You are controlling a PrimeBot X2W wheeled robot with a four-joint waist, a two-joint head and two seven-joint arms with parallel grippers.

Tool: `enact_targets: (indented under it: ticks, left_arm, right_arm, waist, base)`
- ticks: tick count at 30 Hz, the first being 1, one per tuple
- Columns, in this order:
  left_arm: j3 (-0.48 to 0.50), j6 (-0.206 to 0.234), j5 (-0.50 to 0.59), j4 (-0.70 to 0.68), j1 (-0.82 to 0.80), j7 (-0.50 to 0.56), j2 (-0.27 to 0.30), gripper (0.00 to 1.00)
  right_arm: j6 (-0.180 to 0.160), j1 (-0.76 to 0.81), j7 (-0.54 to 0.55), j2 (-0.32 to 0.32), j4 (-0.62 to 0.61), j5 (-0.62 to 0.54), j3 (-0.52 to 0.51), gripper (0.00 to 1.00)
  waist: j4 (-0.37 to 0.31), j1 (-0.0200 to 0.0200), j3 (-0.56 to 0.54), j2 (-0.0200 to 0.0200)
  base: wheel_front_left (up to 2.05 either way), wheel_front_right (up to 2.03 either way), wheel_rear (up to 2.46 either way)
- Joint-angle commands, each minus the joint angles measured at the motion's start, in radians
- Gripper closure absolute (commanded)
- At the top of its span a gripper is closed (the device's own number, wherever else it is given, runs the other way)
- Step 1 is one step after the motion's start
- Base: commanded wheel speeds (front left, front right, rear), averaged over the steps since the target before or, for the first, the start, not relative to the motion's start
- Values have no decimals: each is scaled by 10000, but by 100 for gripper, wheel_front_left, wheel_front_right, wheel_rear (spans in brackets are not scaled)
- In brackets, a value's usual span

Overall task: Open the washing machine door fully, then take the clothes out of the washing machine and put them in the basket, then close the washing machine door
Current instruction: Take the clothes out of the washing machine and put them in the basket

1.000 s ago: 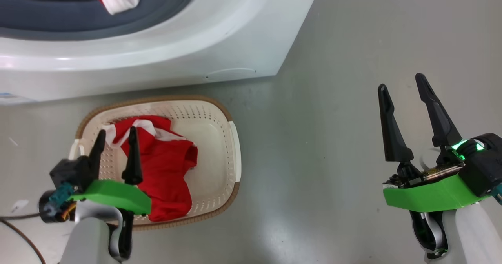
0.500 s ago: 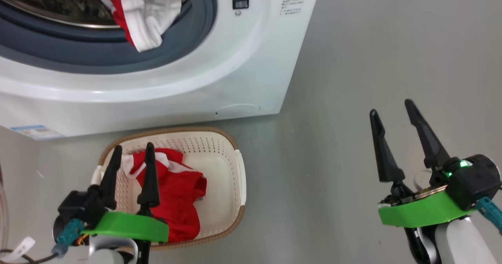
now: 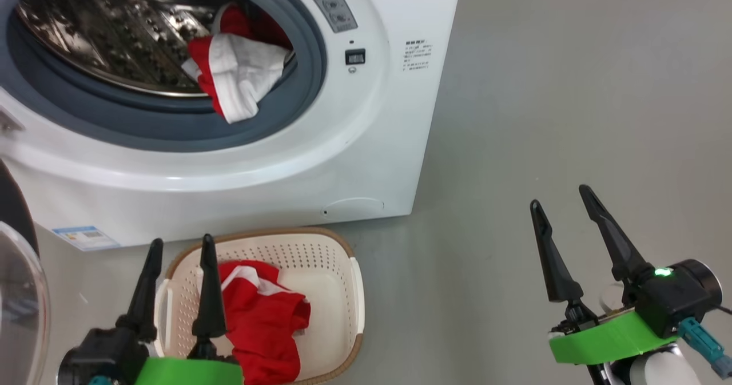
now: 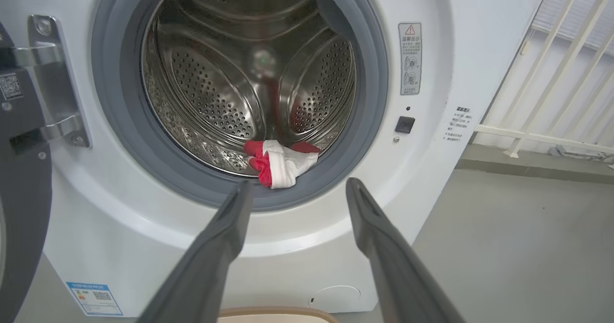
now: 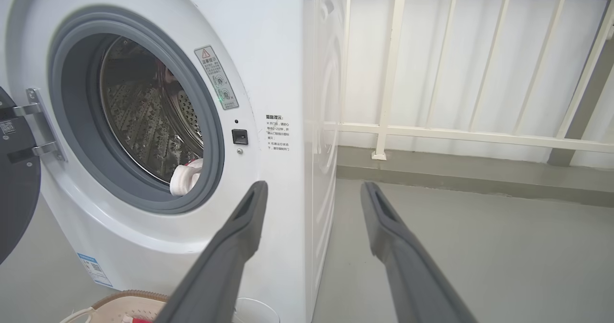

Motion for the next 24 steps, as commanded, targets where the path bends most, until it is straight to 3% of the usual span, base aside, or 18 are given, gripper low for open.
enact_targets:
  ticks: [1, 11, 24]
  left_arm:
    - [375, 164, 433, -523, 175, -78, 140, 0]
    - [282, 178, 1125, -1092, 1259, -78, 245, 0]
    - [456, 327, 885, -955, 2420, -14, 242, 0]
  right_arm:
    - [63, 94, -63, -49, -246, -171, 157, 0]
    - [63, 731, -63, -49, -274, -140, -5, 0]
    - [63, 1477, -63, -49, -193, -103, -189, 0]
  waist:
    - [-25, 0, -412, 0]
    - [-199, 0, -1266, 0]
    - [-340, 0, -2152, 0]
  base:
    - [0, 0, 0]
    - [0, 0, 0]
    - [0, 0, 0]
